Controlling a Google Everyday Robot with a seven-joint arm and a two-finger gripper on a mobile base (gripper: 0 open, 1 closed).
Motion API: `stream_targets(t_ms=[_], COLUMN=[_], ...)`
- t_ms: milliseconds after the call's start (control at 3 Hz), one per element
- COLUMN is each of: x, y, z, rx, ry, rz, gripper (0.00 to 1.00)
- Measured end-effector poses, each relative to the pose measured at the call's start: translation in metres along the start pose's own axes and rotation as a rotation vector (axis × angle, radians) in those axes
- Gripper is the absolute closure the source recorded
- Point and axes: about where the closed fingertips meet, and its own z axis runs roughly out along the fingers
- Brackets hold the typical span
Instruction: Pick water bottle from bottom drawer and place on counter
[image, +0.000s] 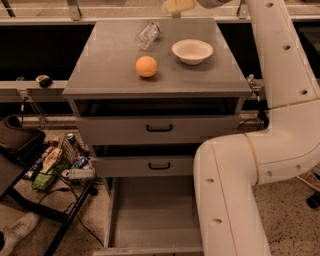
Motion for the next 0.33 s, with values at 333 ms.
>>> stream_targets(t_ms=[333], x=[0.0114], y=[0.0101], z=[0.0116], rx=[-0.003], ry=[0.037], rz=[0.003], gripper=[0.00])
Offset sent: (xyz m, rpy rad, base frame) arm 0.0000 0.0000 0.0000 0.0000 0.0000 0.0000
